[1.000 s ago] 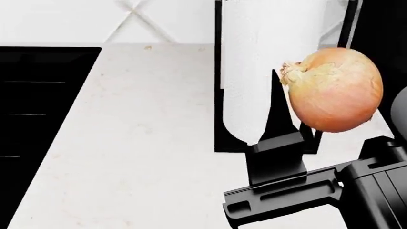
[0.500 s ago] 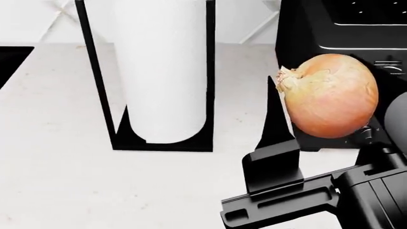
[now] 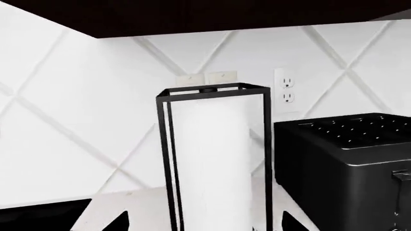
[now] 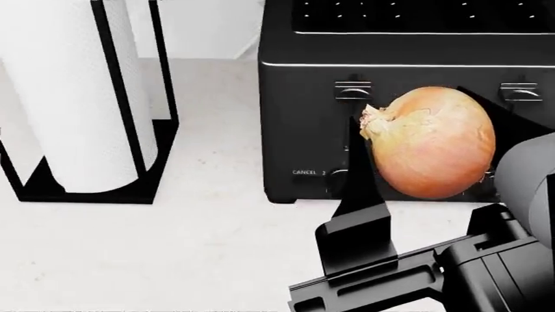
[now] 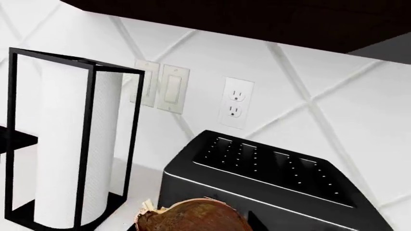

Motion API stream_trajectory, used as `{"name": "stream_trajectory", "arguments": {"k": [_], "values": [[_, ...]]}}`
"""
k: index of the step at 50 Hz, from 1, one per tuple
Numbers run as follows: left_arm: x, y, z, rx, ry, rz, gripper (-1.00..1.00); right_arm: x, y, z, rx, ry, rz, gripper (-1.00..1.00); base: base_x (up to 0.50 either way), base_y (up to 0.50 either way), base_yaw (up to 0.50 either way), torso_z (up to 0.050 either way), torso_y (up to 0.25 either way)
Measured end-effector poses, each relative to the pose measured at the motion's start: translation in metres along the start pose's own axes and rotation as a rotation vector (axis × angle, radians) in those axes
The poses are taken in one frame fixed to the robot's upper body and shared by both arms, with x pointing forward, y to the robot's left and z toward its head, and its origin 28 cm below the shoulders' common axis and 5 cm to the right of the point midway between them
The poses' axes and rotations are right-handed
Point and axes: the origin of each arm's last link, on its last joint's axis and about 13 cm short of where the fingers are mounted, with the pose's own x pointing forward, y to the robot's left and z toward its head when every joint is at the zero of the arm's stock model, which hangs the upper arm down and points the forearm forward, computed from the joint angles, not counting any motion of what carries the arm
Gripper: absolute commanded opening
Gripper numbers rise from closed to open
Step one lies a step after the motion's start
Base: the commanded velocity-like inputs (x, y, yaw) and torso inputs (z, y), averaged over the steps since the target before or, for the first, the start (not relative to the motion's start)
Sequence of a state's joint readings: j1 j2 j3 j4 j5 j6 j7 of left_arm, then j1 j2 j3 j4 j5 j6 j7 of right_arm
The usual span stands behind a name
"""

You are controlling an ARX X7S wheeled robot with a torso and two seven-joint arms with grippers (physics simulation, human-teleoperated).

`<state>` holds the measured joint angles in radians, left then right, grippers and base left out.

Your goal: Place the avocado, onion, tomato and bell pepper on the cutting board.

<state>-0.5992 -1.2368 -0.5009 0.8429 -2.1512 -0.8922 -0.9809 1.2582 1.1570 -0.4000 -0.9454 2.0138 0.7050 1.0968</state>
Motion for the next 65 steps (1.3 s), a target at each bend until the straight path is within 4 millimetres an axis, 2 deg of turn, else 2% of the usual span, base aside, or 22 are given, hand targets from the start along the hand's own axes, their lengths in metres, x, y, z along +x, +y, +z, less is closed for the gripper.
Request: {"name": "stream_trajectory", "arguments": {"k": [65], "values": [[0.0001,0.0005,-0.0016,-0.002,0.0,0.001,1.0,-0.0013,-0.003,-0.0027,-0.016,0.013,-0.029,-1.0,0.0,-0.5,0.0,0.0,0.0]]}}
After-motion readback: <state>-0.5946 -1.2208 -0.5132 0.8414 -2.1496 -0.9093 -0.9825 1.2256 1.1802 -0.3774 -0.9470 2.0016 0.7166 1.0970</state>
